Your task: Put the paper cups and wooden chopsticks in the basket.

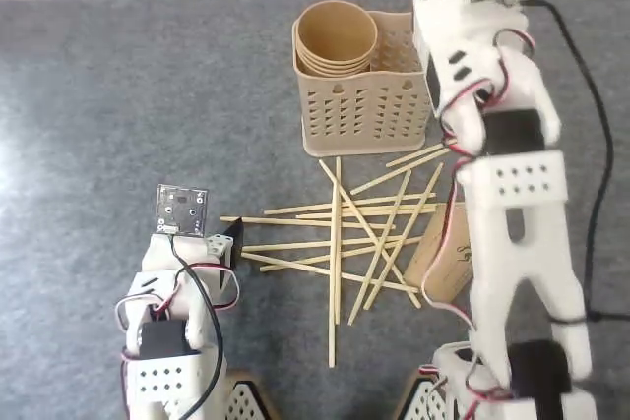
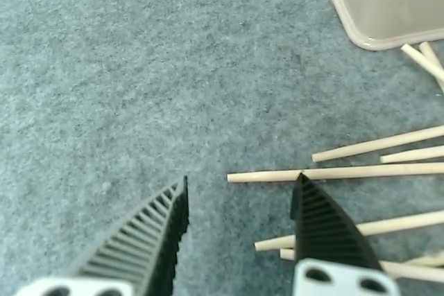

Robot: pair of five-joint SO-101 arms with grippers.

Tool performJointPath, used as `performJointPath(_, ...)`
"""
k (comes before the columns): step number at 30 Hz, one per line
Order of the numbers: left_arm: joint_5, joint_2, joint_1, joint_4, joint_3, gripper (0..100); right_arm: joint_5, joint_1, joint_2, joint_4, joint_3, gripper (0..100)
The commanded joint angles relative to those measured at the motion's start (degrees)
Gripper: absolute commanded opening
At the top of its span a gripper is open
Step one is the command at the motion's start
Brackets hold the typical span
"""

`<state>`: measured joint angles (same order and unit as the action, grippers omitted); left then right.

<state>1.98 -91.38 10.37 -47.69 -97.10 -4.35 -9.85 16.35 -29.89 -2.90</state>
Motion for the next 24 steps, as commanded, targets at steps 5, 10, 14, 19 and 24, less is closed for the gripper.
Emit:
performJointPath(5, 0.5, 0.1, 0.4, 1.1, 0.3, 23, 1.6, 0.5, -5.9, 5.1, 3.4, 0.7)
performJointPath(10, 0.5, 0.1, 0.4, 1.2, 0.3, 23, 1.6, 0.5, -9.0, 5.0, 3.4, 0.7)
performJointPath(14, 0.5, 0.1, 0.3, 1.2, 0.3, 23, 1.1, 0.4, -9.3, 2.4, 3.5, 6.3)
performJointPath(19, 0.5, 0.1, 0.3, 1.2, 0.3, 23, 1.1, 0.6, -9.3, -2.3, 3.7, 20.3)
performJointPath(24, 0.5, 0.1, 0.3, 1.2, 0.3, 23, 1.0, 0.7, -6.8, -3.4, 3.5, 15.1)
